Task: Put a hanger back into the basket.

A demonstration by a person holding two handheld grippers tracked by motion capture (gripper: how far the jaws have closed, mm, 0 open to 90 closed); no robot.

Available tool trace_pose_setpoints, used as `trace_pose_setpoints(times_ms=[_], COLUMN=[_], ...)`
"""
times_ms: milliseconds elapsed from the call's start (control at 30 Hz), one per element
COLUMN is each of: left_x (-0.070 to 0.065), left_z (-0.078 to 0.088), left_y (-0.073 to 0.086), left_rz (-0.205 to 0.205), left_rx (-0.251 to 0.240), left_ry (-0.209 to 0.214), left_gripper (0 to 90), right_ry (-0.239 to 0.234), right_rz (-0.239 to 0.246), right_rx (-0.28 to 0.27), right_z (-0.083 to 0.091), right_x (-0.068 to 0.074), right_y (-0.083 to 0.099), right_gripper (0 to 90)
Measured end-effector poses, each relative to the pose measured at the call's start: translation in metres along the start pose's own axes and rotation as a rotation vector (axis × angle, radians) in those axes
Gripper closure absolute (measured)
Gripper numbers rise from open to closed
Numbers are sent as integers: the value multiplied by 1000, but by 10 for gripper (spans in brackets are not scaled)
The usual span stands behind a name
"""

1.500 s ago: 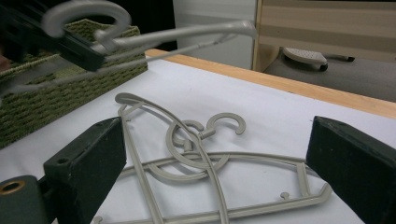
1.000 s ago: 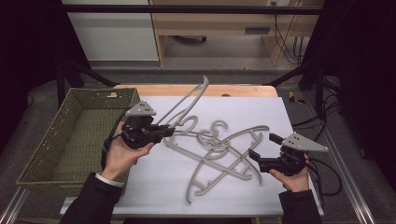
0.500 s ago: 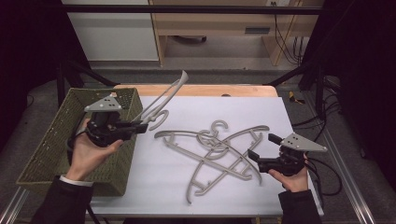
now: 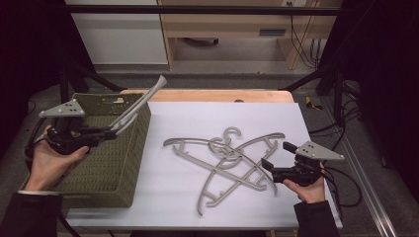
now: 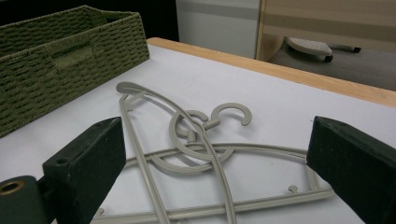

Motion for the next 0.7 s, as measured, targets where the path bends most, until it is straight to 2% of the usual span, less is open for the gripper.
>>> trace_pose_setpoints(times_ms=[100, 167, 233, 300, 333, 567, 700], left_x=[13, 16, 27, 30, 36, 52, 59], left_z=[5, 7, 9, 10, 11, 14, 14], left_y=[14, 17, 29, 32, 40, 60, 69], left_rz=[4, 8, 14, 16, 29, 67, 71], left_rx=[15, 18, 27, 30, 37, 39, 52], left_ry=[-8, -9, -19, -22, -29, -44, -61], left_gripper=[821, 821, 822, 821, 821, 821, 821], right_ry=[1, 2, 1, 1, 2, 2, 1], right_rz=[0, 0, -1, 1, 4, 3, 4], right_rx=[0, 1, 2, 2, 4, 4, 5], right_z=[0, 0, 0, -1, -1, -1, -1], right_x=[0, 0, 0, 0, 0, 0, 0], right_y=[0, 0, 0, 0, 1, 1, 1], right_gripper=[50, 50, 50, 50, 49, 50, 49])
Point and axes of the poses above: each handheld gripper's, and its own axes: z roughly backward along the jaws, y roughly out of its underside, x roughly to its left, the point moved 9 cm from there along -z, roughly forward along the jaws, and after that the axes turned 8 degrees about -z, right-handed, at the moved point
